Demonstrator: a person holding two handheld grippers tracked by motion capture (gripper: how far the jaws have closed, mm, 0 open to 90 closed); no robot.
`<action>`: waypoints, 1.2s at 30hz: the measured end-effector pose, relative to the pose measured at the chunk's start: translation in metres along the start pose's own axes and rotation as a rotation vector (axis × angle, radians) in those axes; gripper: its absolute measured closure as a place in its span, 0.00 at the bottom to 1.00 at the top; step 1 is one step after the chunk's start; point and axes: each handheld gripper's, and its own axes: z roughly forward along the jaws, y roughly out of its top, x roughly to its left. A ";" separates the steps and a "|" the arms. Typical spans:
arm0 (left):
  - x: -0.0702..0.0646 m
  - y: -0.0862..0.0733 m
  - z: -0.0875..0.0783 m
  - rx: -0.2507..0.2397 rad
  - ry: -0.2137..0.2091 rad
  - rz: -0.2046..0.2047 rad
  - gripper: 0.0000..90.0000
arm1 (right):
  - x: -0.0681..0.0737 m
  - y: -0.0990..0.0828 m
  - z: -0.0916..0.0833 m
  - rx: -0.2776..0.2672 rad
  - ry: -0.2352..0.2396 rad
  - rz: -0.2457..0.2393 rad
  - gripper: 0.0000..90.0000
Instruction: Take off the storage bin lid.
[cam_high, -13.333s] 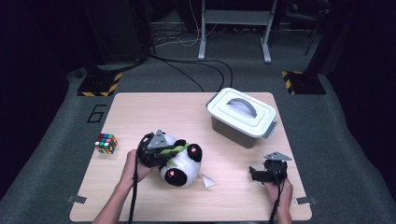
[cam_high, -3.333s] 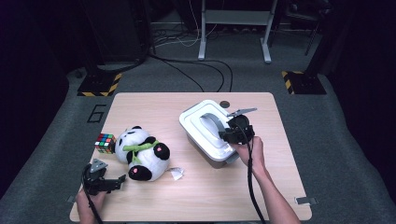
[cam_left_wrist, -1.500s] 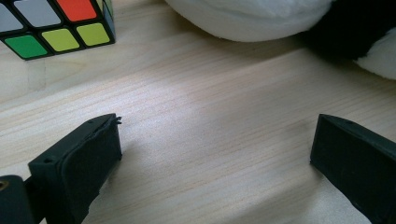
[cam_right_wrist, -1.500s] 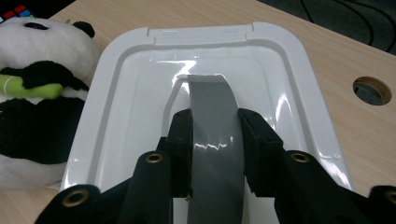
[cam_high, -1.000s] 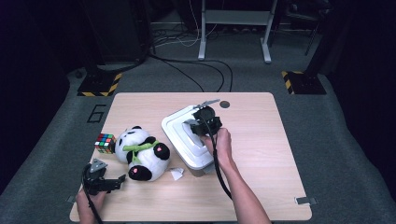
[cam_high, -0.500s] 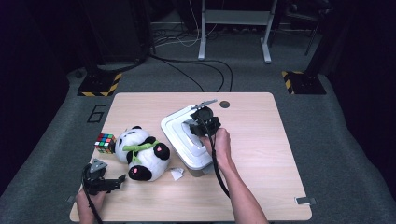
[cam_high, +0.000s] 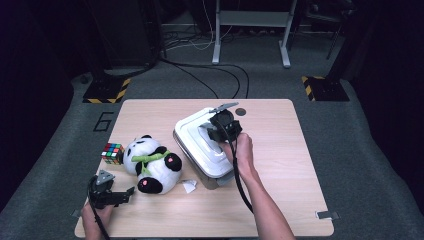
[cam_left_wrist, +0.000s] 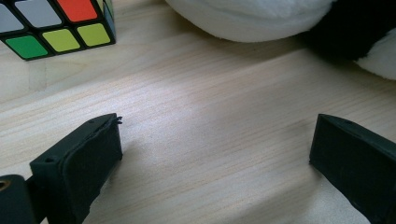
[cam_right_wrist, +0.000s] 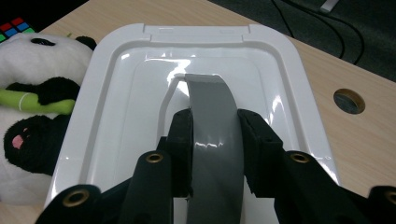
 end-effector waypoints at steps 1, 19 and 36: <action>0.000 0.000 0.000 0.000 0.000 0.000 0.02 | -0.001 0.001 -0.002 -0.003 0.000 -0.003 0.74; 0.000 0.000 0.000 0.004 -0.001 0.001 0.02 | -0.019 0.007 -0.025 -0.034 -0.025 -0.007 0.74; 0.000 0.000 0.000 0.003 -0.001 0.001 0.02 | -0.046 0.004 -0.046 -0.053 -0.076 0.028 0.74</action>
